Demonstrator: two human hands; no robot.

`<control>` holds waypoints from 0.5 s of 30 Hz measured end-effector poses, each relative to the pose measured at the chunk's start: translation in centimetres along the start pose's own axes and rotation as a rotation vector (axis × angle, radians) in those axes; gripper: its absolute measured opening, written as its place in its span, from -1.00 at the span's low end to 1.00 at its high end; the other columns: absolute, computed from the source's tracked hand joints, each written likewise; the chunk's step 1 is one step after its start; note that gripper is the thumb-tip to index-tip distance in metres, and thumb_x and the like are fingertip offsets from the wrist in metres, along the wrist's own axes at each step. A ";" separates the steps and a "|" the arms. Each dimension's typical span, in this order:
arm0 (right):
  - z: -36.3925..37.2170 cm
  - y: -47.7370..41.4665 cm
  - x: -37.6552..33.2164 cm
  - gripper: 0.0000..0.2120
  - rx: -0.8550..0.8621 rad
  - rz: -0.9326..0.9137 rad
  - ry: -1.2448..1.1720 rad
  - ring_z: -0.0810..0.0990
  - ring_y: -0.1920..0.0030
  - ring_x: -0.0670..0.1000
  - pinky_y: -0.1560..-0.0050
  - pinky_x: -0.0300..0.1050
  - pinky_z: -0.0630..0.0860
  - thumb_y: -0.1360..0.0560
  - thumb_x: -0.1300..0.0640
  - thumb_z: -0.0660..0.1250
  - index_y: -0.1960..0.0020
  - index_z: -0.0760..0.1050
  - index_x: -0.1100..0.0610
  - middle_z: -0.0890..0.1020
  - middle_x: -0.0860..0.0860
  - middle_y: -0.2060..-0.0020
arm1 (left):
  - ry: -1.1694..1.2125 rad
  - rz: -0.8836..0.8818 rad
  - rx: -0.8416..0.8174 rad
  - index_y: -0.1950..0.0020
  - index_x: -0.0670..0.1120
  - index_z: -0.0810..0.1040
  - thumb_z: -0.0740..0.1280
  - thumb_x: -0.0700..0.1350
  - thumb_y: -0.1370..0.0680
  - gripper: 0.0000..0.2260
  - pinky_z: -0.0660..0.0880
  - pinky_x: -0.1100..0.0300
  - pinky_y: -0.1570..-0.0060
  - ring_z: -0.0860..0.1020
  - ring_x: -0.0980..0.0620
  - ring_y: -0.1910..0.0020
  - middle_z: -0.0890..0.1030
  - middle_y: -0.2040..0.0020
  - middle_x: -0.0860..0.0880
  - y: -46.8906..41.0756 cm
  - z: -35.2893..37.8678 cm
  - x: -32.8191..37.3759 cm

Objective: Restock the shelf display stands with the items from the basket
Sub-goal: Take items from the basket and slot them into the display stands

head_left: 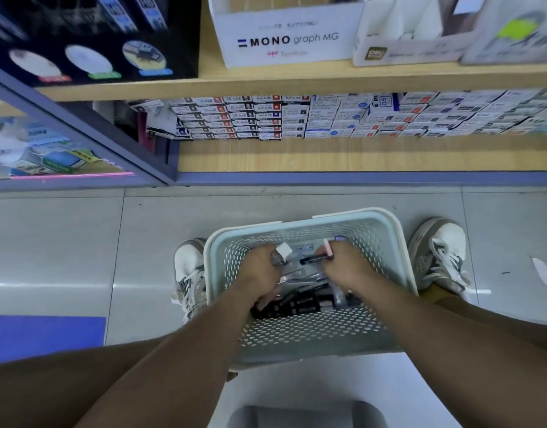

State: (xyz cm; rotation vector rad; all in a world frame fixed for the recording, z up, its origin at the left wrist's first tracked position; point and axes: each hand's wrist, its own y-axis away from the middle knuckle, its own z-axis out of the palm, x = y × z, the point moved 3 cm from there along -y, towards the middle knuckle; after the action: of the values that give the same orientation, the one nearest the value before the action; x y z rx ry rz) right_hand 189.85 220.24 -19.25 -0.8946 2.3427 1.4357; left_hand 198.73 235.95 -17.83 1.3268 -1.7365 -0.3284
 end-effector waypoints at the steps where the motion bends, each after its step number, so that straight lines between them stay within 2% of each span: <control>1: -0.4 0.3 -0.3 -0.80 0.002 0.047 -0.153 0.60 0.16 0.02 0.18 -0.27 0.45 -0.51 0.32 0.28 -0.08 0.60 0.17 0.63 0.05 0.09 | 0.099 -0.024 -0.019 0.01 -0.06 0.55 0.32 -0.26 -0.50 -0.87 0.39 0.39 0.32 0.59 -0.03 0.19 0.65 0.11 -0.10 0.3 -0.4 0.4; 3: -0.9 1.4 -0.9 -0.89 0.011 0.128 -0.458 0.58 0.31 0.00 0.29 -0.25 0.48 -0.51 0.36 0.31 0.00 0.58 0.25 0.62 0.10 0.22 | 0.350 -0.087 -0.098 -0.04 -0.07 0.49 0.32 -0.33 -0.50 -0.80 0.48 0.37 0.37 0.56 0.05 0.30 0.60 0.13 -0.07 1.5 -1.1 1.2; 5: -1.3 2.4 -1.5 -0.92 0.027 0.190 -0.695 0.52 0.41 0.01 0.42 -0.22 0.47 -0.53 0.38 0.30 0.08 0.56 0.29 0.59 0.13 0.33 | 0.601 -0.162 -0.206 -0.10 -0.03 0.47 0.32 -0.37 -0.51 -0.72 0.56 0.17 0.29 0.60 0.01 0.29 0.60 0.09 -0.08 3.0 -1.3 1.8; 7: -1.3 3.2 -1.9 -0.85 0.008 0.277 -0.956 0.47 0.51 -0.03 0.53 -0.25 0.41 -0.56 0.33 0.27 0.17 0.53 0.25 0.55 0.10 0.41 | 0.774 -0.223 -0.279 -0.13 -0.03 0.49 0.30 -0.37 -0.53 -0.71 0.56 0.12 0.24 0.62 -0.01 0.25 0.61 0.07 -0.07 4.7 -1.7 2.5; 10: -1.5 5.1 -3.2 -0.76 -0.049 0.399 -1.389 0.43 0.62 -0.05 0.61 -0.29 0.39 -0.59 0.25 0.23 0.25 0.45 0.22 0.48 0.07 0.50 | 1.007 -0.308 -0.344 -0.15 -0.09 0.48 0.28 -0.36 -0.50 -0.72 0.54 0.14 0.31 0.59 -0.08 0.19 0.59 0.05 -0.14 7.1 -2.4 4.0; 12: -1.6 6.2 -4.3 -0.77 -0.047 0.390 -1.504 0.45 0.59 -0.03 0.57 -0.28 0.42 -0.59 0.21 0.23 0.25 0.43 0.18 0.48 0.05 0.52 | 1.044 -0.291 -0.371 -0.08 -0.11 0.46 0.25 -0.30 -0.49 -0.80 0.52 0.16 0.36 0.61 -0.12 0.20 0.62 0.03 -0.19 8.7 -2.9 5.4; 14: -1.9 7.5 -5.8 -0.81 -0.027 0.343 -1.501 0.47 0.47 0.04 0.40 -0.19 0.44 -0.55 0.17 0.28 0.24 0.44 0.16 0.49 0.07 0.47 | 0.986 -0.246 -0.380 -0.01 -0.09 0.48 0.24 -0.17 -0.53 -0.91 0.48 0.22 0.39 0.61 -0.08 0.27 0.64 0.11 -0.17 10.5 -3.4 7.4; 15: -2.3 8.1 -6.8 -0.82 -0.002 0.312 -1.491 0.48 0.41 0.08 0.31 -0.12 0.45 -0.51 0.15 0.32 0.25 0.46 0.16 0.51 0.08 0.44 | 0.944 -0.219 -0.369 0.00 -0.08 0.50 0.25 -0.08 -0.56 -0.90 0.46 0.24 0.41 0.60 -0.04 0.33 0.65 0.17 -0.12 11.3 -3.7 8.4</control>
State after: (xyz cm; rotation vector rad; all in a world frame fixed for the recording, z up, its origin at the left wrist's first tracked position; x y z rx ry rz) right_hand 190.34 223.40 -8.89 0.5274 1.2704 1.3710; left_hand 194.25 234.12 -4.09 1.1204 -0.7058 -0.0955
